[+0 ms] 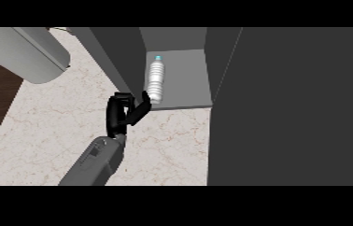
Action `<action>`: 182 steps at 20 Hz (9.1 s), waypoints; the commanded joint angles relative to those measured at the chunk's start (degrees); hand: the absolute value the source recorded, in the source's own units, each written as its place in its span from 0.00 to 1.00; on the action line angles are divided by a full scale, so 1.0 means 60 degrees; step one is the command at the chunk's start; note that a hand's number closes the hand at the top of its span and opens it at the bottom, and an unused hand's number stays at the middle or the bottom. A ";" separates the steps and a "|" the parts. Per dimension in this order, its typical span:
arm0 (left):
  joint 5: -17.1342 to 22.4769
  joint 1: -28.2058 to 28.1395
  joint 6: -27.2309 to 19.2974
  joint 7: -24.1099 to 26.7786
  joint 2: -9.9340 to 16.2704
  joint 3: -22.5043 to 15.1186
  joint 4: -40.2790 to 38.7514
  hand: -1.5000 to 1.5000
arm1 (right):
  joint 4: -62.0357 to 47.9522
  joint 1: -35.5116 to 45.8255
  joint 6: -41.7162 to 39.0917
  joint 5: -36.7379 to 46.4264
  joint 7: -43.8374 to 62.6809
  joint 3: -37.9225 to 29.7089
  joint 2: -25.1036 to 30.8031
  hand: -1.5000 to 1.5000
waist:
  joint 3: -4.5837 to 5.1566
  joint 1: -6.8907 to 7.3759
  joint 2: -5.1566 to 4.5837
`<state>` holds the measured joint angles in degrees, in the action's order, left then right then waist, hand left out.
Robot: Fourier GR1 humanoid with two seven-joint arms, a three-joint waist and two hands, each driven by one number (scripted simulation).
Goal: Pick up the bottled water, place it into the cabinet and close the cabinet
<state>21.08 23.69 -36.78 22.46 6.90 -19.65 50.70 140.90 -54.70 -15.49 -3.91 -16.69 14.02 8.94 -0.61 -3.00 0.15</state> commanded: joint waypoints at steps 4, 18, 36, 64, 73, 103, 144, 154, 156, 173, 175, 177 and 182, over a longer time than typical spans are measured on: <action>-0.0595 0.2824 -0.0724 -0.1286 -0.0269 -0.0208 -0.1173 1.00 | 0.0377 0.0269 -0.0064 -0.0858 0.0353 -0.0267 0.0026 0.00 | 0.0095 -0.0530 -0.0278; -0.0905 0.2758 -0.2033 -0.1173 0.0471 -0.0379 -0.0990 0.00 | -0.0004 0.0348 -0.0406 -0.0701 0.0138 -0.0294 0.0110 0.00 | 0.0101 -0.0891 -0.0301; -0.0141 0.2259 -0.0954 -0.0858 0.0468 -0.0987 0.1548 0.00 | -0.0092 0.0517 -0.0821 -0.0789 0.0209 -0.0179 0.0300 0.00 | 0.0146 -0.0741 -0.0169; 0.1489 0.0578 0.3421 0.0920 -0.0873 -0.1169 0.3022 0.00 | 0.1166 -0.0230 0.0036 -0.0620 0.1141 0.0341 -0.0073 0.00 | 0.0109 0.0448 -0.0001; 0.1202 -0.1320 0.3855 0.0738 -0.0386 -0.1773 0.4977 1.00 | 0.1446 -0.0518 -0.0455 0.0287 0.0946 0.0650 0.0579 0.00 | 0.0108 0.0469 0.0038; 0.3992 -0.6104 0.6134 0.0358 0.3246 0.1035 0.9016 0.00 | 0.2109 0.1464 -0.2454 0.2852 0.1789 0.4525 0.3680 1.00 | 0.0240 0.0802 0.0180; 0.5645 -0.7012 0.9062 -0.0027 0.5391 0.2763 0.9146 0.00 | 0.0420 0.5790 -0.2301 0.0712 0.3858 0.4597 0.3348 1.00 | 0.0397 0.2753 -0.0346; 0.5731 -0.6953 0.9181 0.0008 0.5383 0.2853 0.9006 0.00 | 0.0218 0.6282 -0.2182 0.0298 0.3992 0.4297 0.3108 1.00 | 0.0399 0.2703 -0.0448; 0.5746 -0.6970 0.9209 -0.0034 0.5446 0.2882 0.9026 0.00 | 0.0101 0.6195 -0.2116 0.0160 0.3985 0.4376 0.2953 1.00 | 0.0373 0.2705 -0.0464; 0.5899 -0.6573 0.9480 -0.0100 0.5579 0.2993 0.8987 0.00 | -0.0534 0.6455 -0.1892 -0.0777 0.4229 0.3548 0.2389 1.00 | 0.0334 0.3134 -0.0769; 0.5892 -0.6488 0.9481 -0.0166 0.5694 0.3063 0.8967 0.00 | -0.0705 0.6888 -0.1950 -0.0648 0.4417 0.3274 0.2401 1.00 | 0.0320 0.3171 -0.0774; 0.5911 -0.6562 0.9611 -0.0115 0.5624 0.3006 0.8868 0.00 | -0.0880 0.7263 -0.1913 -0.0479 0.4800 0.3068 0.2426 1.00 | 0.0365 0.3239 -0.0730; 0.5926 -0.6399 0.9658 -0.0136 0.5686 0.3069 0.8866 0.00 | -0.1646 0.8408 -0.1703 -0.0554 0.5812 0.2823 0.2087 1.00 | 0.0337 0.3139 -0.0634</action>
<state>56.49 -15.25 20.74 21.69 40.84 -1.41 104.02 134.65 -8.95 -29.11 -8.17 12.96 31.01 24.57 1.44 16.22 -4.06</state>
